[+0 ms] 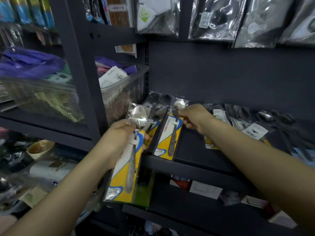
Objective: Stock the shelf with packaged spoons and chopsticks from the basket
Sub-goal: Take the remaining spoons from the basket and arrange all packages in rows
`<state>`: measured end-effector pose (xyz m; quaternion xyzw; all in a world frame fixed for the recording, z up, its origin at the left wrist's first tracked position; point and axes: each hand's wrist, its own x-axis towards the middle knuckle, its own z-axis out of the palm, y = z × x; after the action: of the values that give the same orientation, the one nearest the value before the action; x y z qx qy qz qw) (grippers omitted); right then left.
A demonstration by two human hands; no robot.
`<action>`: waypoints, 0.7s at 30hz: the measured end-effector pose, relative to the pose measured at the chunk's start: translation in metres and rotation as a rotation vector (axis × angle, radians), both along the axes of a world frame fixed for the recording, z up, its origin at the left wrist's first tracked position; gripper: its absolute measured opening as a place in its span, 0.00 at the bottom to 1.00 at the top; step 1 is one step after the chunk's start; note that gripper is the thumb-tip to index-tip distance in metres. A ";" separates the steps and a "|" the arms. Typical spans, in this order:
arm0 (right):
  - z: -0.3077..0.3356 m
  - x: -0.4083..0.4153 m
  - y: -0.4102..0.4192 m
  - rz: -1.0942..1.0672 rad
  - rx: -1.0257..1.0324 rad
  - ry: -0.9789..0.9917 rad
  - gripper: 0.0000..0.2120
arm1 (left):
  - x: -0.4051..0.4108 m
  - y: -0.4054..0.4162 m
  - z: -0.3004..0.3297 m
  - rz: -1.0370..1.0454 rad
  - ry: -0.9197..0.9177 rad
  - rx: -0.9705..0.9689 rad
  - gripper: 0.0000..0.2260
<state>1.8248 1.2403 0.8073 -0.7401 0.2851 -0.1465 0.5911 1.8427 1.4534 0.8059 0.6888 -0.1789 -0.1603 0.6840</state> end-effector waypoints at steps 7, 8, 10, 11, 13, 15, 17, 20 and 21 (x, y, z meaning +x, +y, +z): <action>-0.012 0.025 -0.007 -0.009 -0.050 0.111 0.11 | 0.014 0.011 -0.010 0.021 -0.042 0.094 0.15; -0.012 0.025 -0.007 0.003 -0.140 0.139 0.13 | 0.013 0.011 -0.011 0.013 -0.046 0.112 0.15; -0.011 0.021 -0.006 0.060 -0.444 0.266 0.19 | 0.011 0.010 -0.012 0.003 -0.039 0.136 0.17; -0.009 0.017 -0.005 0.077 -0.601 0.316 0.21 | 0.012 0.009 -0.013 -0.002 -0.041 0.145 0.17; -0.004 0.005 -0.003 0.041 -0.829 0.346 0.22 | 0.013 0.007 -0.015 -0.016 -0.067 0.179 0.14; -0.003 -0.008 -0.003 -0.015 -0.936 0.294 0.18 | 0.015 0.006 -0.016 -0.039 -0.079 0.189 0.09; -0.007 -0.020 -0.002 0.079 -0.876 0.272 0.19 | 0.016 0.004 -0.017 -0.070 -0.064 0.166 0.07; -0.015 -0.024 0.004 0.245 -0.724 0.297 0.18 | 0.014 -0.002 -0.015 -0.106 -0.044 0.117 0.08; -0.016 -0.022 0.006 0.260 -0.717 0.301 0.18 | 0.014 -0.004 -0.015 -0.111 -0.042 0.107 0.08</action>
<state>1.8023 1.2466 0.7910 -0.9423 0.2036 -0.0506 0.2610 1.8563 1.4492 0.7912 0.7167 -0.2223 -0.1928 0.6323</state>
